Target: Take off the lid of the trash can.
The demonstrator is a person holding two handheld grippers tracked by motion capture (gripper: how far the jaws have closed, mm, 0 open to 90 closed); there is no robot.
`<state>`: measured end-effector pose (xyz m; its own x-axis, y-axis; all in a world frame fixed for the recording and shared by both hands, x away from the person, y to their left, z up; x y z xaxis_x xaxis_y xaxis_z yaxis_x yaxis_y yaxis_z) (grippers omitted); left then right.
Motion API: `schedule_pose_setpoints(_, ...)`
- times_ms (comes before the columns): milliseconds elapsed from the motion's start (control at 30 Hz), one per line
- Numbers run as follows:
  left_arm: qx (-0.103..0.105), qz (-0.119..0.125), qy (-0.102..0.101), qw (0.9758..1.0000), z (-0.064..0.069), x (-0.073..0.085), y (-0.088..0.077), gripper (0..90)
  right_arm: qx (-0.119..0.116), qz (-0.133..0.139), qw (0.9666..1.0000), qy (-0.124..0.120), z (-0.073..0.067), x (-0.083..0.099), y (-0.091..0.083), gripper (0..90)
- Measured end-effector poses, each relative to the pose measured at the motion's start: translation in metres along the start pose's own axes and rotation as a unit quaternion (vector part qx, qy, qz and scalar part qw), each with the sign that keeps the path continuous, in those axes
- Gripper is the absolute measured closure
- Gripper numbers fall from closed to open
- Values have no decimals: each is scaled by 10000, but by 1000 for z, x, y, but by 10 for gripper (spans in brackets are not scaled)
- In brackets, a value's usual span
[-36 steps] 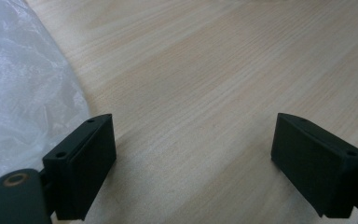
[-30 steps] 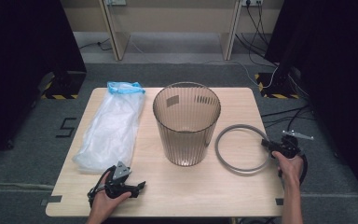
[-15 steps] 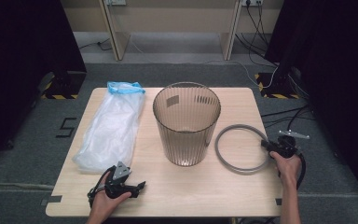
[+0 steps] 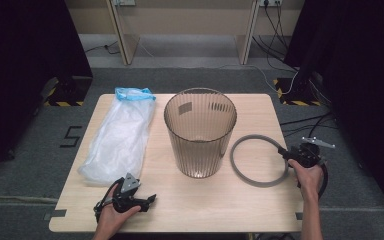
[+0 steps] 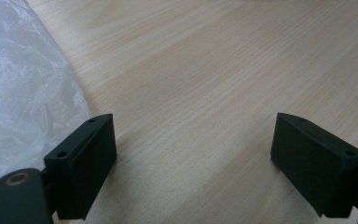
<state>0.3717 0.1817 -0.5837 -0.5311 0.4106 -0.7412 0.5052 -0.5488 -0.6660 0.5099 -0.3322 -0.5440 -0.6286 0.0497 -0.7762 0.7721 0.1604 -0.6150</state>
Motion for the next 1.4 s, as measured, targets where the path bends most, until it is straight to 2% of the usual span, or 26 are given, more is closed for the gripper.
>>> schedule_pose_setpoints(200,-3,4,-1,10000,0,0,0,133,-88,69,9996,-244,-22,-2,-14,301)
schedule_pose_setpoints(533,-14,5,-2,10000,0,0,0,134,-340,-32,9975,-614,-58,21,-34,267)
schedule_pose_setpoints(700,-15,5,-3,10000,0,0,0,134,-193,-79,9958,-888,-63,34,-40,267)
schedule_pose_setpoints(900,-14,4,-4,10000,0,0,0,134,-237,-120,9938,-1077,-70,47,-50,267)
schedule_pose_setpoints(967,-14,4,-3,10000,0,0,0,134,-241,-134,9942,-1037,-71,52,-52,266)
schedule_pose_setpoints(1200,-14,3,-5,10000,0,0,0,134,-367,-276,9919,-1188,-83,67,-61,254)
schedule_pose_setpoints(1300,-13,5,-6,10000,0,0,0,134,-211,-302,9909,-1298,-82,72,-62,254)
schedule_pose_setpoints(1400,-13,3,-5,10000,0,0,0,134,-286,-319,9909,-1275,-82,76,-64,256)
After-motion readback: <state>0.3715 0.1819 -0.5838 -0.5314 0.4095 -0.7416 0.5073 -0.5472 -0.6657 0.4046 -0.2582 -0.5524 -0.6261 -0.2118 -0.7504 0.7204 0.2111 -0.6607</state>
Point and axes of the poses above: each handheld gripper's, and its own axes: y roughly forward along the jaws, x roughly out of its underside, z roughly to its right, the point moved 9 cm from there along y, roughly forward along the jaws, and after that the axes turned 6 degrees about x, right-handed, at the moved point
